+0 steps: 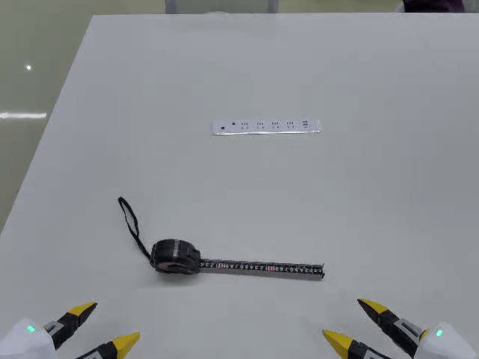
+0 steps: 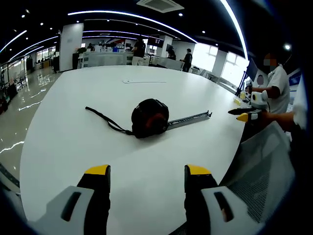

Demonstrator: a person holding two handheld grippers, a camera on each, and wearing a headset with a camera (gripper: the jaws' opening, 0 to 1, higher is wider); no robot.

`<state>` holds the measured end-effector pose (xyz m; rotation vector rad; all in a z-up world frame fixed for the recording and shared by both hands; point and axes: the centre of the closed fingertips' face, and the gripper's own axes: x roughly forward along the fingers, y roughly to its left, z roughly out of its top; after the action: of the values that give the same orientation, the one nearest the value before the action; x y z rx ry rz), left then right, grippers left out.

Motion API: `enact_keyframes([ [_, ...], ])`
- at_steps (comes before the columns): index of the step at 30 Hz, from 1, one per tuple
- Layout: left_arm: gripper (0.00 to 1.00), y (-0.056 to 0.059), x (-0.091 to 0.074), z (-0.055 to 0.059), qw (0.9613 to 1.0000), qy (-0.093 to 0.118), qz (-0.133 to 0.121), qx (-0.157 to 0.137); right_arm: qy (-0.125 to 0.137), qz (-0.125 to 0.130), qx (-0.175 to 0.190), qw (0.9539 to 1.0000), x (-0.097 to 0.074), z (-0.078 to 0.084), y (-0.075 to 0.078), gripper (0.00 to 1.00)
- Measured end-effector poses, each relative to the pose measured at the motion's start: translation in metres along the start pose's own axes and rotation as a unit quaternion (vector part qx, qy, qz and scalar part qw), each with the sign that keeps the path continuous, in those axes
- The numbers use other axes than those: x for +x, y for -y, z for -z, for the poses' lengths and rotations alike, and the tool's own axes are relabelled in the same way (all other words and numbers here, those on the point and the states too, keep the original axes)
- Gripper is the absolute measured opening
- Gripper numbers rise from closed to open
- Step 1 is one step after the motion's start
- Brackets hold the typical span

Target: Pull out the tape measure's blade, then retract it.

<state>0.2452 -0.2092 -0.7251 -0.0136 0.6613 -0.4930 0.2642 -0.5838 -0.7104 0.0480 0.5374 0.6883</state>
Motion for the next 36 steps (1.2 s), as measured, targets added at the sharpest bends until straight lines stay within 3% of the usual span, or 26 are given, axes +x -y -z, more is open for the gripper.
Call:
enact_keyframes([
  [9,0.59,-0.003,-0.001,0.003,1.0,-0.009,-0.001,0.004,0.002,-0.001,0.004,1.0,0.0,0.0,0.0,0.55],
  [18,0.58,-0.002,0.002,-0.004,0.9999,-0.011,-0.008,0.003,0.003,-0.002,0.007,1.0,0.002,0.001,-0.002,0.54],
  [25,0.57,-0.005,0.008,-0.011,0.9994,-0.008,-0.026,-0.023,0.008,-0.001,0.01,0.9999,0.002,0.0,0.0,0.54],
  [34,0.56,-0.005,0.018,-0.018,0.9979,-0.011,-0.054,-0.033,0.011,-0.004,0.013,0.9999,0.006,-0.001,-0.002,0.53],
  [36,0.56,-0.005,0.02,-0.023,0.9969,-0.005,-0.057,-0.053,0.012,-0.005,0.013,0.9998,0.007,-0.001,-0.002,0.53],
])
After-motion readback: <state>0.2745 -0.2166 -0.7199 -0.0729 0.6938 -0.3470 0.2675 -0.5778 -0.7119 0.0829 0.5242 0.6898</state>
